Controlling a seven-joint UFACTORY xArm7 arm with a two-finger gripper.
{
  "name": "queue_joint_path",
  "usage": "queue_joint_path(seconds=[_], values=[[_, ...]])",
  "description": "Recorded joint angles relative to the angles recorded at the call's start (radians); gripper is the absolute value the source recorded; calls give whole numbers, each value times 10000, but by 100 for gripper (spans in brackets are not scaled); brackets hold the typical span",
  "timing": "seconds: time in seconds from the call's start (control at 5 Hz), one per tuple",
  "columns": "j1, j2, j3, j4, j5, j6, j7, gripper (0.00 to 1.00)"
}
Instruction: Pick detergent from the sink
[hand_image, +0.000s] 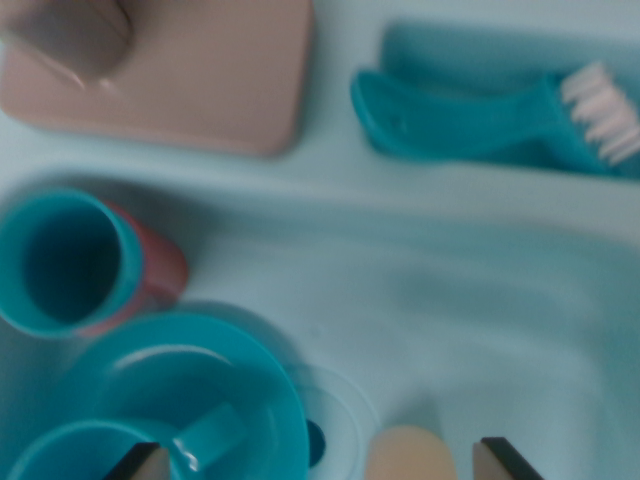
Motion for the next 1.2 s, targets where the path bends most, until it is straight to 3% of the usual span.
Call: queue_joint_path(seconds=[0.2,0.4,0.6,0.8,1.0,1.2], values=[[-30,35,-61,-311,58,-321,-188,0],[-30,35,-61,-311,58,-321,-188,0],[-55,66,-115,-581,108,-601,-352,0],[-55,66,-115,-581,108,-601,-352,0],[-77,92,-159,-806,150,-834,-489,0],[-77,92,-159,-806,150,-834,-489,0]])
